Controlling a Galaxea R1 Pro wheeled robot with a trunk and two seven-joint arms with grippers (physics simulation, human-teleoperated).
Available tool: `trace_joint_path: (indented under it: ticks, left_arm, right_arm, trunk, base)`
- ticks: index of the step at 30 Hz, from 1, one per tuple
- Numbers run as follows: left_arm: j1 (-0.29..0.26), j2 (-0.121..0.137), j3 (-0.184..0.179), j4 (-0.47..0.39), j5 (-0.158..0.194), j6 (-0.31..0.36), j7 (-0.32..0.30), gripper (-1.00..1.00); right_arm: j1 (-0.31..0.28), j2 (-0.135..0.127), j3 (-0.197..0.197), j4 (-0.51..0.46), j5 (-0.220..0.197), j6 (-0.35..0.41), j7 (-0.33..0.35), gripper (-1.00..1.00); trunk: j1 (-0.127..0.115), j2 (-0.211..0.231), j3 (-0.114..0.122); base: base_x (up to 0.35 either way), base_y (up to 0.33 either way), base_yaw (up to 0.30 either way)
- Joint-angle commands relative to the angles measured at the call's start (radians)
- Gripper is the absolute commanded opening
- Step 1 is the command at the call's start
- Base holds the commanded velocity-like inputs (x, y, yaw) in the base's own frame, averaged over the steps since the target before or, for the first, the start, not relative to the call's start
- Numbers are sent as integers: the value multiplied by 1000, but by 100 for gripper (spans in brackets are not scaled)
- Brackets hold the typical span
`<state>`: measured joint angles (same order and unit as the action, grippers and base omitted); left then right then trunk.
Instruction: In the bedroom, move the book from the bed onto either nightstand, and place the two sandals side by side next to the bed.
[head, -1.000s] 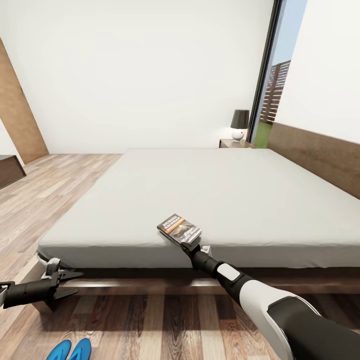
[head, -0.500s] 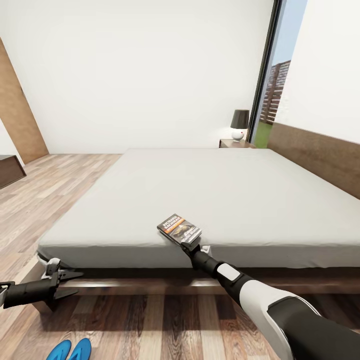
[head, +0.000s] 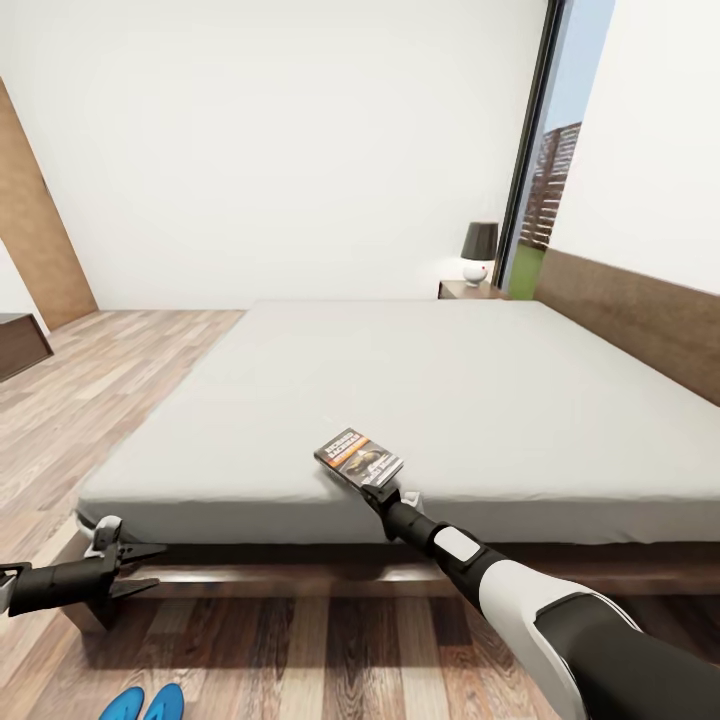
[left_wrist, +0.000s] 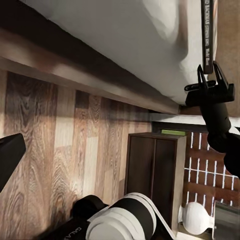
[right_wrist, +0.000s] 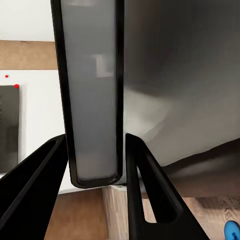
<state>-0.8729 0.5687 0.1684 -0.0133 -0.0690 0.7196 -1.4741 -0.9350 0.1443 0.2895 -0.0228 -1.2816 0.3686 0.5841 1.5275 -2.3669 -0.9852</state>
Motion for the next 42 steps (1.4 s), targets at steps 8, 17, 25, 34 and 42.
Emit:
trace_joint_path:
  ticks: [8, 17, 25, 34, 42]
  left_arm:
    - [0, -3, 4, 0, -8, 11, -5, 100]
    - [-1, -6, 3, 0, -8, 11, -4, 100]
    - [0, -8, 3, 0, -8, 10, -2, 100]
    - [0, -9, 3, 0, -8, 4, 0, 100]
    - [-1, -11, 3, 0, -8, 0, 1, 100]
  right_arm:
    - [-1, 0, 8, 1, -10, 4, 2, -100]
    - [-1, 0, 7, 1, -10, 5, -2, -100]
    - [-1, -1, 3, 1, -10, 6, -3, -100]
    - [-1, -2, 1, 1, -9, 4, 0, -100]
    - [-1, -2, 0, 1, -8, 4, 0, -100]
  trunk:
    - [-31, 56, 24]
    - [-65, 119, 52]
    - [-96, 175, 77]
    - [-131, 238, 106]
    - [-161, 294, 131]
  base:
    - [0, 0, 0]
    - [0, 0, 0]
    - [0, 0, 0]
    - [0, 0, 0]
    - [0, 0, 0]
